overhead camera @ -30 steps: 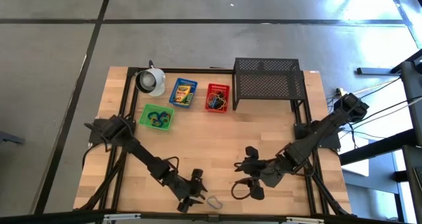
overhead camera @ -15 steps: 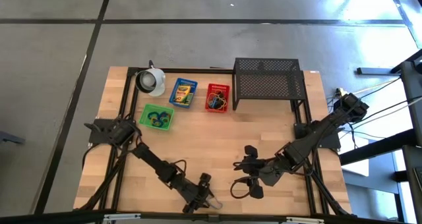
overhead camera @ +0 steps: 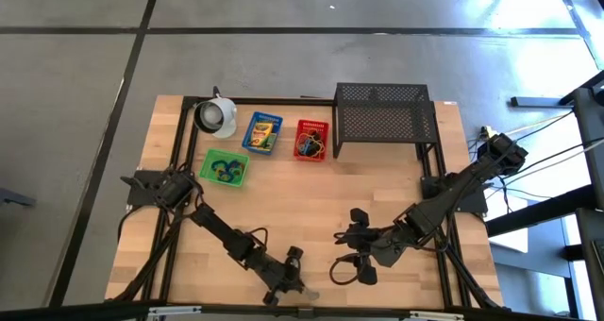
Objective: Pick & Place Office Desk Supplies
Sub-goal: Put the blue rubber band into the red bin
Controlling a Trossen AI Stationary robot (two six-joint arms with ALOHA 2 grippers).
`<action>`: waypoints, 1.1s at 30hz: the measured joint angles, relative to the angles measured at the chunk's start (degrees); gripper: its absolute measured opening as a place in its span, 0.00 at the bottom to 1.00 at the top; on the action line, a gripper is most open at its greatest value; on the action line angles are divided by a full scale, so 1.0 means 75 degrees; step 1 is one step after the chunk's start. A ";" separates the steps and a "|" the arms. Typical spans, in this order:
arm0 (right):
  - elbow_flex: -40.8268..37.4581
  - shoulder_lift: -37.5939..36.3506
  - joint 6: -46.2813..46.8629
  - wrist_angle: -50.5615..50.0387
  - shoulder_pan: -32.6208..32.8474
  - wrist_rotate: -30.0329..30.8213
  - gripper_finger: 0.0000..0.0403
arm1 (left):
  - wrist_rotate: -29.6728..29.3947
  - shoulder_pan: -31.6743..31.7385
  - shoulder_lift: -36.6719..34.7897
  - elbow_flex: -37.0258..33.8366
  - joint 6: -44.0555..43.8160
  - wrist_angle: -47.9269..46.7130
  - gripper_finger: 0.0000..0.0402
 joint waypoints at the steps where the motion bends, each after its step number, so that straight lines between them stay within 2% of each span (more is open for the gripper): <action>1: 0.0000 0.0000 0.0000 -0.0002 0.0000 0.0000 0.51 | 0.0010 0.0000 -0.0016 0.0000 -0.0007 -0.0026 0.04; 5: 0.0000 0.0000 0.0000 -0.0001 0.0000 0.0000 0.51 | -0.0004 0.0025 -0.0219 -0.0008 -0.0015 -0.0360 0.02; 8: 0.0000 0.0000 -0.0002 0.0000 0.0000 0.0000 0.51 | -0.0428 0.0062 -0.0495 -0.0043 -0.0014 -0.0818 0.01; 14: 0.0000 0.0000 -0.0003 0.0001 0.0000 0.0036 0.51 | -0.2362 0.0099 -0.1382 -0.0035 -0.0044 -0.1922 0.01; 18: 0.0000 0.0000 -0.0063 0.0000 0.0000 0.0424 0.51 | -0.3655 0.0095 -0.2119 -0.0038 -0.0603 -0.2379 0.01; 24: 0.0000 0.0000 -0.0384 0.0004 0.0000 0.1075 0.51 | -0.4954 0.0065 -0.3349 -0.0035 -0.0810 -0.2342 0.01; 29: 0.0000 0.0000 -0.0471 0.0017 0.0000 0.1517 0.51 | -0.5147 -0.0018 -0.4242 -0.0023 -0.0831 -0.2176 0.01; 33: 0.0000 0.0000 -0.0495 0.0004 0.0000 0.1540 0.51 | -0.5260 -0.0058 -0.4602 -0.0023 -0.0828 -0.2088 0.01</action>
